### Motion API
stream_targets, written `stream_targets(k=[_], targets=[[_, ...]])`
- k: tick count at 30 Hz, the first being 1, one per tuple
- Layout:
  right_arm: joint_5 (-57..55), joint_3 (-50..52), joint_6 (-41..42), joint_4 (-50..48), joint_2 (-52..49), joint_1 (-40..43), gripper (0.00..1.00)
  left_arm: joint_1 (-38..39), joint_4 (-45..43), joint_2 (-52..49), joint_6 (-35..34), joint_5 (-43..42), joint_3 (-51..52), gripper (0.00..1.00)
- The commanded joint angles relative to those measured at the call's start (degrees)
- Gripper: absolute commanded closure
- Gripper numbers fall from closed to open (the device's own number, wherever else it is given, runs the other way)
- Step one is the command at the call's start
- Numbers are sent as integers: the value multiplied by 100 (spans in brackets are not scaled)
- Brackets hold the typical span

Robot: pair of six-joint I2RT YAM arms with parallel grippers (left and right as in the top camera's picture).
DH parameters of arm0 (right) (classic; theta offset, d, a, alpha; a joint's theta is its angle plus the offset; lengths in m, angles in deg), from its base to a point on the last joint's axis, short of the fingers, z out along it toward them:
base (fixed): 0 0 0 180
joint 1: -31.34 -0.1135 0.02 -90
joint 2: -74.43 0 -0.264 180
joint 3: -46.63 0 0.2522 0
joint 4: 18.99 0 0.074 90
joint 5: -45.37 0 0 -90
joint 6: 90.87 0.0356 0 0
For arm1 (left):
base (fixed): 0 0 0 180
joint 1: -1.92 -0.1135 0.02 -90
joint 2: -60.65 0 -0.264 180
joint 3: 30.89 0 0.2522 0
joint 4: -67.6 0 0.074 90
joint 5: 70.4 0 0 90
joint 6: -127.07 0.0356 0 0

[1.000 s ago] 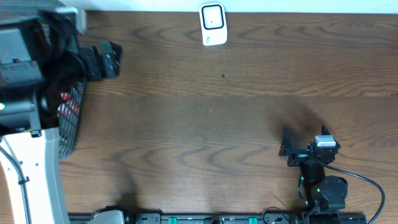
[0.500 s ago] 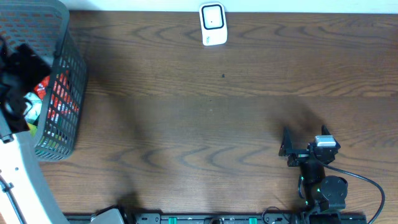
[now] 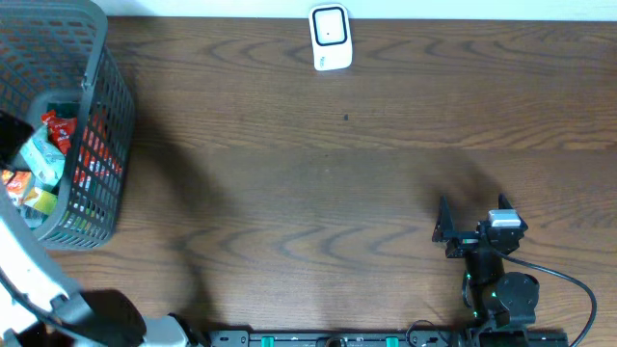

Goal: Scan the item barcode
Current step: 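Move the left gripper over the grey basket and lower into it, then grasp the yellow POKKA tea carton with the left gripper and lift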

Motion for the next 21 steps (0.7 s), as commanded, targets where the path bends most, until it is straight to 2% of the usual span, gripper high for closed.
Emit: stream_targets(k=[1,5,11,21], targets=[[7,9,13,20,37,31,1,-208,317,-376,-619,76,28,5],[7,9,13,20,37,31,1,-365,573,-772,-1075,74,55,5],[7,9,15,20,37,31,1,-376,549,-1152,-1049,68,251,5],[7,9,13,20,37,31,1,-374,273,-1241,-1051,72,588,5]])
